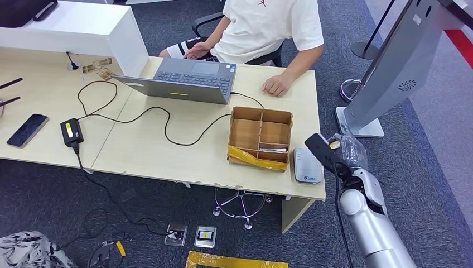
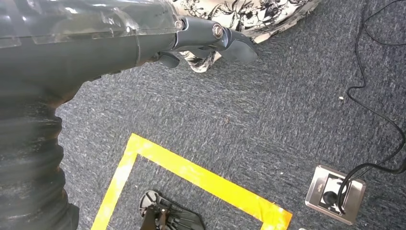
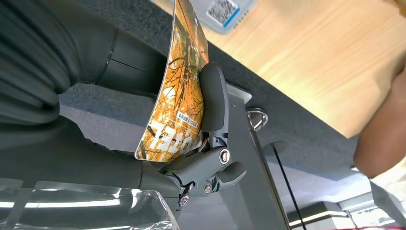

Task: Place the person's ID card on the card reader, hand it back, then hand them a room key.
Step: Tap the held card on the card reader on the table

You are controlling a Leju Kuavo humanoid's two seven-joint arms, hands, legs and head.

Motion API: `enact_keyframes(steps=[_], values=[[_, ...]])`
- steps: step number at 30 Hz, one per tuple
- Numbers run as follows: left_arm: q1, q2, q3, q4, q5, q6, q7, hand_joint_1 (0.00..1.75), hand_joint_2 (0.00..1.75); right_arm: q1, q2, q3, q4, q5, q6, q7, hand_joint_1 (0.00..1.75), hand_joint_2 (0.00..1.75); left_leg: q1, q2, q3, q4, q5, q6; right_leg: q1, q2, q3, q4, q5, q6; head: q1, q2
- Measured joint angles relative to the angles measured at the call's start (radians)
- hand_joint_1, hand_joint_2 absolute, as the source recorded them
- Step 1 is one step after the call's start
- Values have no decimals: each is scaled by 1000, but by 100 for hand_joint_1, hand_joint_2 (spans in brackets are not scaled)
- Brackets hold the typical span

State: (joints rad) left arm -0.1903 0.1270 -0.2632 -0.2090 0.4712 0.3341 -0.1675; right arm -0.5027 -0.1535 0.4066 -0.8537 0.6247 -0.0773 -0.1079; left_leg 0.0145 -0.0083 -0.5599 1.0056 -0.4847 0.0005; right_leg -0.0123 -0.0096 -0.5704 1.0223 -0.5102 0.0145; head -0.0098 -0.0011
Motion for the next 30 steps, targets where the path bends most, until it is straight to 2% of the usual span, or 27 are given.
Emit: enact_keyframes(steps=[13,30], values=[[0,0,0,0,1,-1,0,0,175,51,62,5,70,26,2,0,175,175,0,0,0,0,0,0,0,0,0,0,0,0,0,0],[0,6,0,0,2,-1,7,0,175,19,78,17,125,31,-32,-17,175,175,0,1,1,0,0,0,0,1,1,0,0,0,0,0]])
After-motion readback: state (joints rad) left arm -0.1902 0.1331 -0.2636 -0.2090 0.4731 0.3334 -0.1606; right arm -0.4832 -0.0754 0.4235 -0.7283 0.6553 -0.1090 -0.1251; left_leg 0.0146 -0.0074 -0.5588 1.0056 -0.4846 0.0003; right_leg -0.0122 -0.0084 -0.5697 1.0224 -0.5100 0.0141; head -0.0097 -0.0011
